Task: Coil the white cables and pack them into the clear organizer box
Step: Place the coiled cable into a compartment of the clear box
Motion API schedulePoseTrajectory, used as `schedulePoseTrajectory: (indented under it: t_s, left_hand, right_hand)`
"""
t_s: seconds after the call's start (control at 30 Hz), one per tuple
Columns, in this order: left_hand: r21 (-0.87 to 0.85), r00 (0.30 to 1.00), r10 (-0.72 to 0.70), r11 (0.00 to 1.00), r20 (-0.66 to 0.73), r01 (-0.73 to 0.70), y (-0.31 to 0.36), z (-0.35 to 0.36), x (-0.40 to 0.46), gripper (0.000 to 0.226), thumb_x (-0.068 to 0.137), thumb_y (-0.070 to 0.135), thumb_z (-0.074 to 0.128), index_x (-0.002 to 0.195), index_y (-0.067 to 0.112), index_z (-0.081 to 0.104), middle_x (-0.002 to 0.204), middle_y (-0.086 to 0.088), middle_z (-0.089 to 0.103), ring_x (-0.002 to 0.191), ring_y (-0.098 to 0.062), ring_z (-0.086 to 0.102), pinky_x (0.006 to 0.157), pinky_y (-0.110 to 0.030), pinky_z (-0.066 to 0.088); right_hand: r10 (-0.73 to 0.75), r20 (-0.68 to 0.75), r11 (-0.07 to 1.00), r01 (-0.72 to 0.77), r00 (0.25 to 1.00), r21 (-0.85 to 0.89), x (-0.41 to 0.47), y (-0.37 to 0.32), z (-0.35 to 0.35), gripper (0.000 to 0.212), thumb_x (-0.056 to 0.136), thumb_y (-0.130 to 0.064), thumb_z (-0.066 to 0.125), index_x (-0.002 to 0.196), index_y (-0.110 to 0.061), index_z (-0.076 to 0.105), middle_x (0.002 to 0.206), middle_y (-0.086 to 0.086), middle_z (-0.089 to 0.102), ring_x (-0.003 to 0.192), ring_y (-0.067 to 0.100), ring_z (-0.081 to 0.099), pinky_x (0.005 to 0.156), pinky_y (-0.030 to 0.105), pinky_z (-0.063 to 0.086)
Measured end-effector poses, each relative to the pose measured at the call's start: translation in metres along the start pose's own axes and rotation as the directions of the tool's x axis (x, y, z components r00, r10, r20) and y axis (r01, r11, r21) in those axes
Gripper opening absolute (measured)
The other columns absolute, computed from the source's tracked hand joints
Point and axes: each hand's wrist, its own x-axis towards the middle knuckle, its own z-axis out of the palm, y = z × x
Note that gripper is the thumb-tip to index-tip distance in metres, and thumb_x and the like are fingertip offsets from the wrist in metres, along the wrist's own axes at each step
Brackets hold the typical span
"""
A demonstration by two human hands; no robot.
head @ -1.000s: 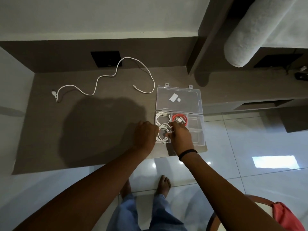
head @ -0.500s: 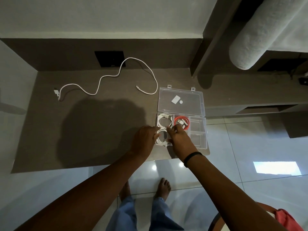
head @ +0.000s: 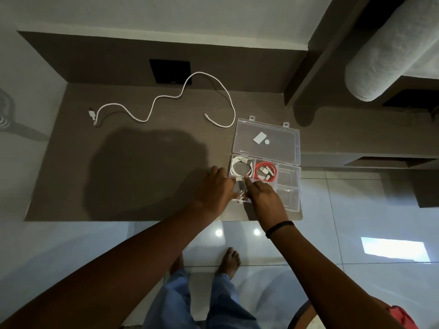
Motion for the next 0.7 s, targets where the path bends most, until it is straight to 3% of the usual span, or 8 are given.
schedulePoseTrajectory:
  t_s: [0.1, 0.17, 0.3, 0.5, 0.6, 0.7]
  left_hand:
    - [0.000, 1.000, 0.006, 1.000, 0.003, -0.006, 0.000, -0.003, 0.002, 0.048, 0.093, 0.049, 0.062, 0.127, 0.014, 0.067, 0.118, -0.013, 0.063, 0.111, -0.027, 0.051, 0.089, -0.035, 0.042]
    - [-0.013, 1.000, 0.014, 1.000, 0.005, -0.014, -0.002, -0.004, 0.003, 0.049, 0.092, 0.050, 0.064, 0.124, 0.014, 0.069, 0.114, -0.012, 0.065, 0.108, -0.027, 0.052, 0.087, -0.035, 0.042]
    - [-0.070, 1.000, 0.020, 0.997, 0.004, -0.020, -0.005, -0.001, 0.001, 0.050, 0.092, 0.048, 0.065, 0.126, 0.012, 0.067, 0.115, -0.013, 0.067, 0.105, -0.025, 0.056, 0.085, -0.030, 0.041]
    - [-0.090, 1.000, 0.009, 0.996, -0.005, -0.009, -0.002, 0.000, -0.004, 0.052, 0.091, 0.043, 0.068, 0.131, 0.010, 0.065, 0.116, -0.017, 0.068, 0.106, -0.031, 0.060, 0.088, -0.034, 0.048]
    - [-0.028, 1.000, 0.005, 1.000, 0.009, -0.005, -0.002, 0.003, -0.003, 0.055, 0.091, 0.049, 0.065, 0.132, 0.012, 0.064, 0.114, -0.017, 0.067, 0.105, -0.031, 0.059, 0.088, -0.037, 0.049]
    - [0.033, 0.998, -0.030, 0.999, 0.063, 0.028, 0.002, 0.003, 0.004, 0.050, 0.090, 0.052, 0.065, 0.124, 0.014, 0.069, 0.114, -0.014, 0.065, 0.107, -0.030, 0.055, 0.088, -0.038, 0.047]
  right_hand:
    - [0.133, -0.073, 0.977, -0.118, 0.988, 0.179, -0.007, -0.005, 0.000, 0.043, 0.084, -0.006, 0.073, 0.126, -0.006, 0.060, 0.100, 0.017, 0.073, 0.086, 0.031, 0.071, 0.075, 0.031, 0.054]
    - [0.154, -0.095, 0.969, -0.131, 0.984, 0.209, -0.007, -0.005, 0.000, 0.036, 0.084, -0.004, 0.072, 0.119, -0.006, 0.063, 0.106, 0.017, 0.071, 0.084, 0.032, 0.072, 0.073, 0.027, 0.049]
    - [0.151, -0.032, 0.987, -0.149, 0.988, 0.061, 0.000, 0.002, 0.003, 0.042, 0.081, -0.006, 0.077, 0.121, -0.006, 0.065, 0.128, 0.019, 0.057, 0.090, 0.036, 0.069, 0.077, 0.041, 0.060]
    - [0.069, 0.051, 0.980, -0.059, 0.996, -0.189, 0.007, -0.001, 0.002, 0.031, 0.079, -0.017, 0.081, 0.106, -0.005, 0.072, 0.115, 0.019, 0.057, 0.101, 0.035, 0.059, 0.079, 0.043, 0.060]
    - [0.122, 0.103, 0.973, -0.099, 0.987, -0.210, 0.016, -0.002, -0.001, 0.025, 0.085, -0.019, 0.074, 0.108, -0.010, 0.073, 0.119, 0.018, 0.056, 0.109, 0.037, 0.056, 0.091, 0.046, 0.055]
    - [0.181, 0.200, 0.977, -0.153, 0.963, -0.148, 0.028, -0.002, -0.008, 0.018, 0.089, -0.015, 0.069, 0.105, -0.011, 0.072, 0.114, 0.015, 0.060, 0.102, 0.030, 0.061, 0.092, 0.041, 0.055]
